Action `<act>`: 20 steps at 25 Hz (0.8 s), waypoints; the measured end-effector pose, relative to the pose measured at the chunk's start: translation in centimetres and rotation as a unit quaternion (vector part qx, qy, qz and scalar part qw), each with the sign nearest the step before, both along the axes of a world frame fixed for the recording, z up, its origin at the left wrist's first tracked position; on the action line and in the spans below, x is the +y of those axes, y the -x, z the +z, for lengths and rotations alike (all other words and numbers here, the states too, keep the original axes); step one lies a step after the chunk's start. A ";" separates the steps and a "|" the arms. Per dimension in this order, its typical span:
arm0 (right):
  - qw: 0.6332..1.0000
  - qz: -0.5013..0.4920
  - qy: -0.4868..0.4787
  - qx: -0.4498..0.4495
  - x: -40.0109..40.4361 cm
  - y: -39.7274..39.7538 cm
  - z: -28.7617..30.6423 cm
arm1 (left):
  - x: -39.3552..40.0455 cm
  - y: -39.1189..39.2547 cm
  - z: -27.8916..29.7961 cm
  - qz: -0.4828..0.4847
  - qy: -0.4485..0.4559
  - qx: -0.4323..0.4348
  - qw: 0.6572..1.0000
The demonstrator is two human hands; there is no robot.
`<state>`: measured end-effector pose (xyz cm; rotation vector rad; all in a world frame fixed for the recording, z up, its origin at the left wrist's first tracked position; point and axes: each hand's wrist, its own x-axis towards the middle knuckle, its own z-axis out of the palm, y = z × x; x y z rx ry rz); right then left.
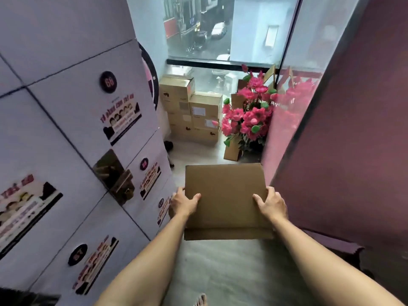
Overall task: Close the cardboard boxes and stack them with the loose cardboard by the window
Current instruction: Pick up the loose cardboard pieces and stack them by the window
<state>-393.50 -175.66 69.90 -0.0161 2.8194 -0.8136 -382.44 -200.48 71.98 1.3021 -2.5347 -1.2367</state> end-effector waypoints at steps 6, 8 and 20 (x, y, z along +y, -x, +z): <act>1.000 -0.013 -0.005 -0.014 -4.6 11.8 -0.5 | -5.4 13.6 -0.1 -0.014 0.012 -0.006 1.000; 1.000 -0.006 -0.001 -0.014 -6.4 17.0 -0.8 | -6.9 18.3 -0.7 -0.002 0.014 -0.011 1.000; 0.999 0.027 0.031 -0.033 -17.8 44.1 -0.8 | -16.2 42.5 -0.8 0.046 0.061 -0.060 0.995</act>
